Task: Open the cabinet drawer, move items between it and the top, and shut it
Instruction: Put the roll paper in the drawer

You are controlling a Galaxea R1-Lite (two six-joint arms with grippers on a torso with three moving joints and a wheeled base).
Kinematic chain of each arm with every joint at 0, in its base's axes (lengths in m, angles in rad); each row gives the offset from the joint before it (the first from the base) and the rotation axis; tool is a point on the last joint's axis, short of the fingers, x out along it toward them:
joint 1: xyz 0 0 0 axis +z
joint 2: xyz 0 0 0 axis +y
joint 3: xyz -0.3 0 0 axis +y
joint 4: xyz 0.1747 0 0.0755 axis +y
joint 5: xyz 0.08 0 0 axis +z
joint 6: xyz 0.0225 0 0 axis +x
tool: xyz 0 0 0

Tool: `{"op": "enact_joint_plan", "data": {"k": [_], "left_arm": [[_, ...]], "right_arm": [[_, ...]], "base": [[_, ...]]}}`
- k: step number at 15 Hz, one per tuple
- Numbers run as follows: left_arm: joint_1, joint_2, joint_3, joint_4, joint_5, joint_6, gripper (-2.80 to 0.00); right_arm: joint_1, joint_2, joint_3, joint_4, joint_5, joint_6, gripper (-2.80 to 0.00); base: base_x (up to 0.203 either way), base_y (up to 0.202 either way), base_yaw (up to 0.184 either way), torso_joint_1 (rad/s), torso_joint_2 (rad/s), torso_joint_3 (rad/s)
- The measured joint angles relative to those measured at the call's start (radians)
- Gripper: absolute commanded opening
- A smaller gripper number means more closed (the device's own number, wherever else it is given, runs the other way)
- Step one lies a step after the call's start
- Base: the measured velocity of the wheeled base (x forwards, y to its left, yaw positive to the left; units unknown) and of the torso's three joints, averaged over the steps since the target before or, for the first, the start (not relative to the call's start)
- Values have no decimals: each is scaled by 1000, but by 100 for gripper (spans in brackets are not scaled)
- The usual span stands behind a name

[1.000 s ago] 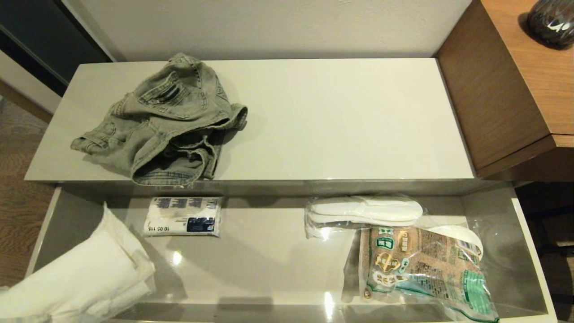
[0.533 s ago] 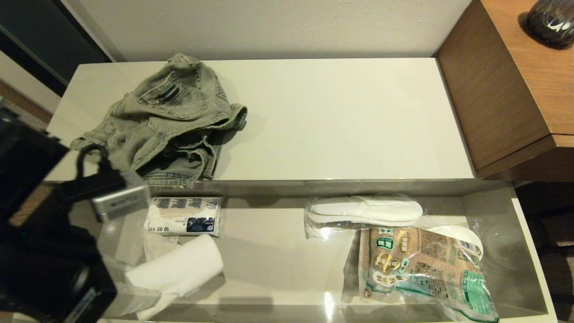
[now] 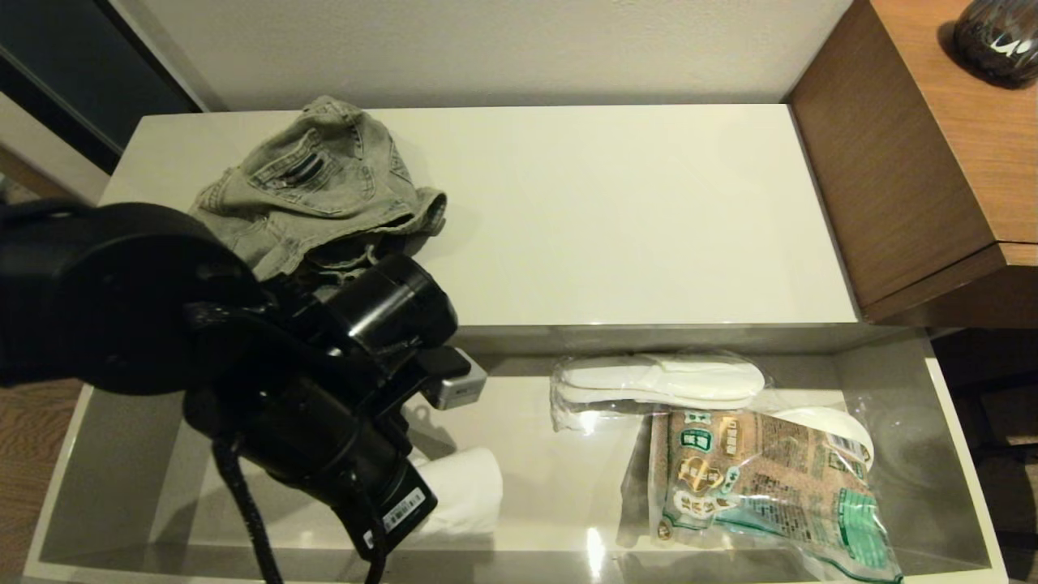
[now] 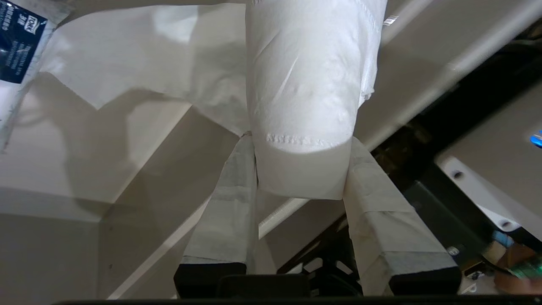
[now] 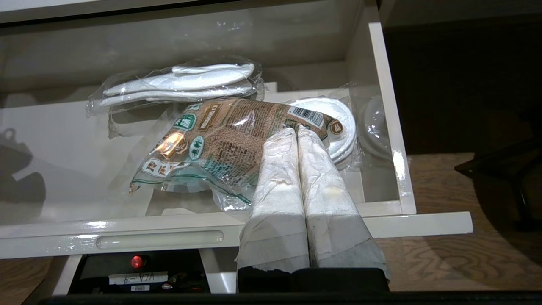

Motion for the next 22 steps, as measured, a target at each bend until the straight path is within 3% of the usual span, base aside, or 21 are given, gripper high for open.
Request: {"op": "enact_joint_plan", "data": {"k": [2, 5, 6, 9, 11, 14, 18, 22], "left_arm": [[-7, 51, -11, 0, 20, -31, -280], [-15, 107, -22, 0, 85, -167, -280], [-16, 118, -23, -1, 103, -184, -10], [-26, 138, -17, -39, 159, -237, 0], [-28, 139, -11, -116, 160, -263, 0], [-31, 128, -6, -135, 160, -283, 0], [-57, -8, 35, -148, 183, -378, 0], [-42, -219, 181, -145, 308, -389, 0]], "right_arm": [[0, 0, 0, 0, 0, 0, -280], [0, 0, 0, -1, 0, 0, -280], [0, 0, 0, -2, 0, -1, -280], [0, 0, 0, -1, 0, 0, -280], [0, 0, 0, -2, 0, 0, -280], [0, 0, 0, -1, 0, 0, -280], [0, 0, 0, -1, 0, 0, -280], [0, 0, 0, -1, 0, 0, -280]], "base": [[0, 0, 0, 0, 0, 0], [0, 0, 0, 0, 0, 0], [0, 0, 0, 0, 0, 0], [0, 0, 0, 0, 0, 0], [0, 0, 0, 0, 0, 0], [0, 0, 0, 0, 0, 0], [0, 0, 0, 0, 0, 0], [0, 0, 0, 0, 0, 0]]}}
